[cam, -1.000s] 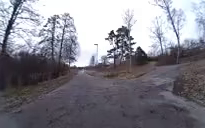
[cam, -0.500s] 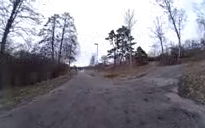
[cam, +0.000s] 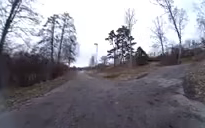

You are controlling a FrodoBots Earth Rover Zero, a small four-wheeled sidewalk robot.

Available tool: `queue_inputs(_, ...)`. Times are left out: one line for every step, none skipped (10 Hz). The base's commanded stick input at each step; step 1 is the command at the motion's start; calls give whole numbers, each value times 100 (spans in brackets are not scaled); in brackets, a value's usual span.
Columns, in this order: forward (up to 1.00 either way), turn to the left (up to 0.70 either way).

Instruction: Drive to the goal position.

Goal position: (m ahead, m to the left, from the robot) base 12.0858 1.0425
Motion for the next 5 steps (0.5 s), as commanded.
queue_inputs(50, 0)
queue_inputs(50, 0)
queue_inputs(50, 0)
queue_inputs(50, 0)
queue_inputs(50, 0)
